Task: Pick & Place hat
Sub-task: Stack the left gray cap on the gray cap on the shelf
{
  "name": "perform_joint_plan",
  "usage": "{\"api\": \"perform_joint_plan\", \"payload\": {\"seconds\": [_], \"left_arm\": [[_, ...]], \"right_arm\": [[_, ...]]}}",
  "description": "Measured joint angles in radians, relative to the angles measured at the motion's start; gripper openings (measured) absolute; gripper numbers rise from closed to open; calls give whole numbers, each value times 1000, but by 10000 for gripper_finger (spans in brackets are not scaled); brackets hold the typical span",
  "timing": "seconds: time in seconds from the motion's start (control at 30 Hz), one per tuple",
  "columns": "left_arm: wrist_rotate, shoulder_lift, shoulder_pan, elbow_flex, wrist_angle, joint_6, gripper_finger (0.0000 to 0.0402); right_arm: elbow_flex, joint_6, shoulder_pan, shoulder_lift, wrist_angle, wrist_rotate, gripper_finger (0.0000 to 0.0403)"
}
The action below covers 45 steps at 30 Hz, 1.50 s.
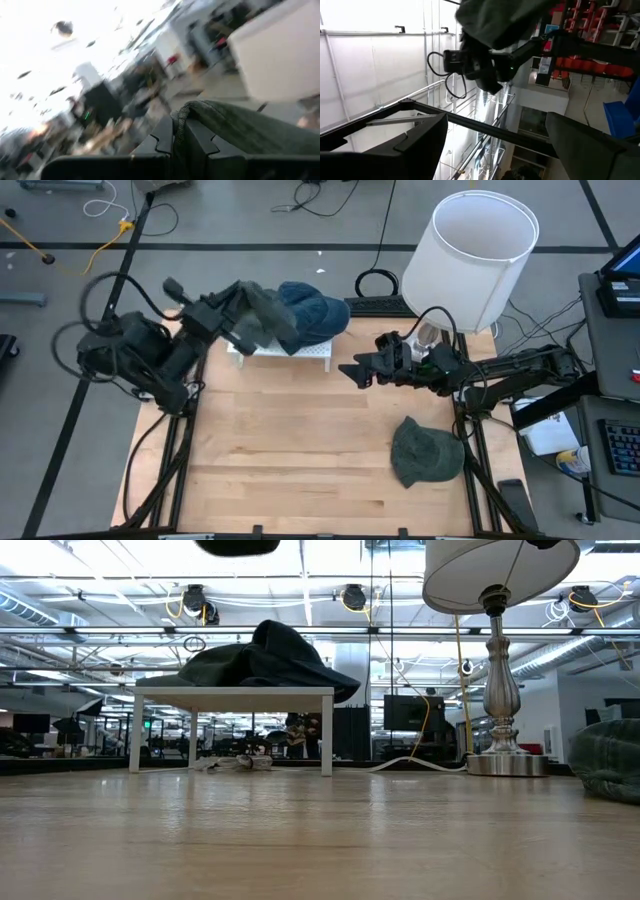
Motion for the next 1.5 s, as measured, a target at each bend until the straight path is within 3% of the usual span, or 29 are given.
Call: {"api": "perform_joint_plan", "payload": {"seconds": [0.23,0.4,0.57,0.8,1.0,1.33,1.5], "left_arm": [[171,0,55,211,-415,-163,17],[99,25,137,295,-578,-235,17],[-36,41,238,302,-571,-252,17],[-309,87,329,302,-522,-292,17],[-314,133,405,304,-397,-280,17],[-310,247,550,301,-401,-315,17],[-313,290,595,298,-426,-406,17]], "right_arm": [[0,77,0,0,20,0,332],[0,105,0,0,20,0,332],[0,180,0,0,19,2,332],[0,209,0,0,20,6,332],[0,209,0,0,20,8,332],[0,235,0,0,20,5,332],[0,265,0,0,20,4,332]]}}
